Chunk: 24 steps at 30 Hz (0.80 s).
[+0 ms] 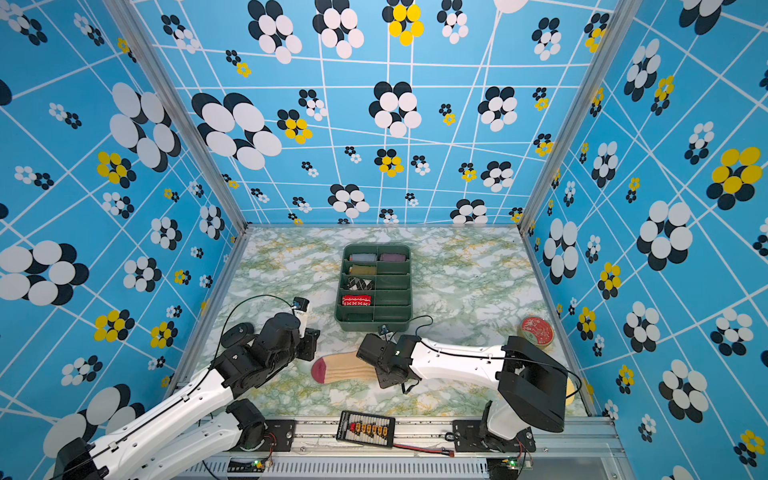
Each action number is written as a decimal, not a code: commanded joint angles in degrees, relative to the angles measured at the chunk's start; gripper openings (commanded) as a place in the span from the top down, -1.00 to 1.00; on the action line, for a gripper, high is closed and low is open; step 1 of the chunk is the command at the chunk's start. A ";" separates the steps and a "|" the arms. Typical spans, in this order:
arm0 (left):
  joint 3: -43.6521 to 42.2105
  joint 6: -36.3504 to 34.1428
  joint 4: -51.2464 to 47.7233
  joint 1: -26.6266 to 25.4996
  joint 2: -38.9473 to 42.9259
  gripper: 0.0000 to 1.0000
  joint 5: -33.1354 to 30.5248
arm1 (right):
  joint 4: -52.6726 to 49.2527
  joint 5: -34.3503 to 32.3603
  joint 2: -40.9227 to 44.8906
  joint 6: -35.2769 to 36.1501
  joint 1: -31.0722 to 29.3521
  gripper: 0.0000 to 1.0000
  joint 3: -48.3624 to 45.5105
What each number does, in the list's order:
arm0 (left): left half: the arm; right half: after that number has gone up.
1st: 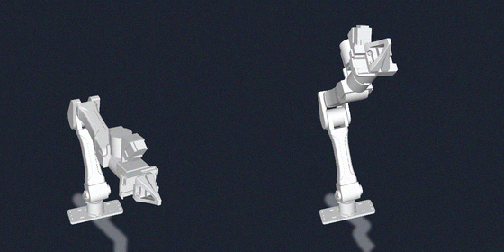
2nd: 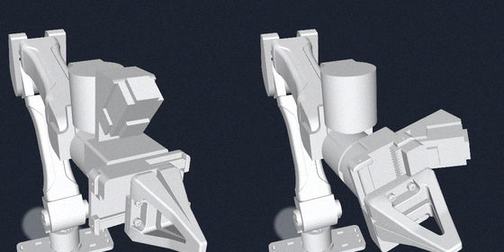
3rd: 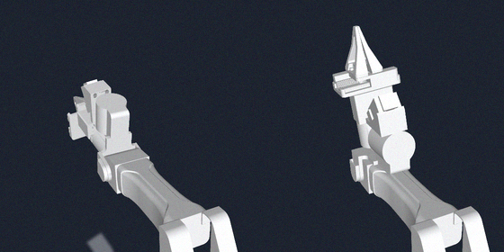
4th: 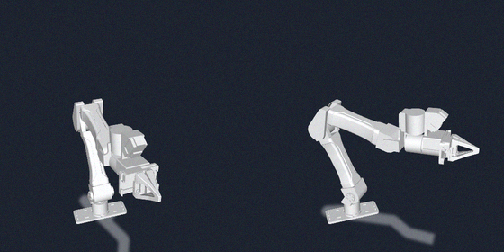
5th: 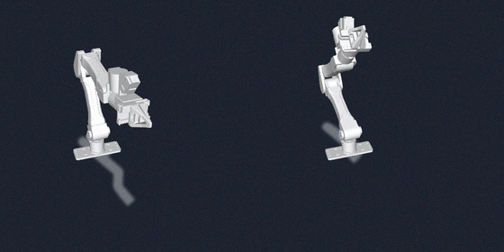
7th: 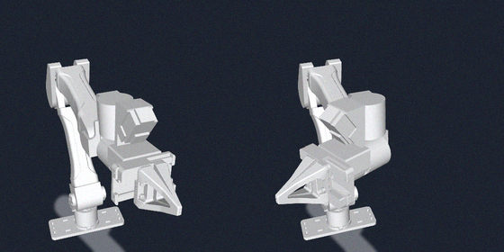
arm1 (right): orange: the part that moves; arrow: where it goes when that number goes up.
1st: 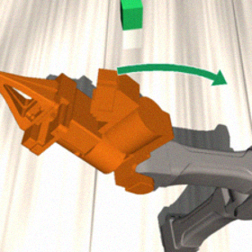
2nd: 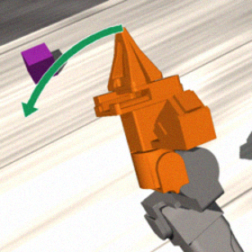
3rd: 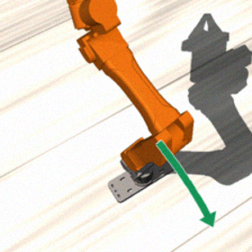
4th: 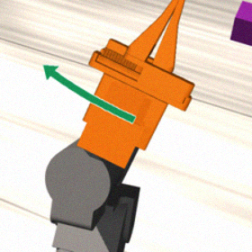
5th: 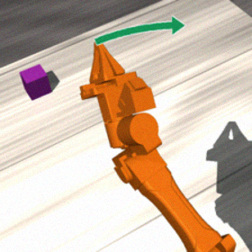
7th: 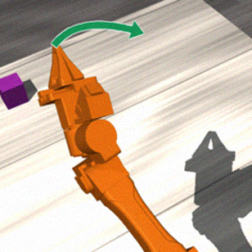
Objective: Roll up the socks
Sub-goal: 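Pinch the cuff with the right gripper and fold it over toward the heel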
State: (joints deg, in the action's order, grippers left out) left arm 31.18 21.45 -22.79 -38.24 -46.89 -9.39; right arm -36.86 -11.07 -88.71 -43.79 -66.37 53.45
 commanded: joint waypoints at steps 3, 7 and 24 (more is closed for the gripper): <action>-0.90 0.44 -1.03 0.45 0.91 0.57 0.81 | -0.10 1.38 -2.79 2.26 -0.70 0.85 2.24; -0.89 0.44 -0.94 0.53 0.77 0.57 0.95 | 1.03 2.36 -3.67 2.39 -0.78 0.80 2.22; -0.51 0.17 -0.91 0.72 0.14 0.56 1.39 | 8.29 6.79 -2.82 2.84 -0.29 0.31 0.08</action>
State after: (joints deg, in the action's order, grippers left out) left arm 31.18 21.45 -22.76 -38.09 -46.92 -8.56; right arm -30.09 -5.80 -92.16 -41.15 -66.72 54.70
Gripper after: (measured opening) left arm 0.218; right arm 0.341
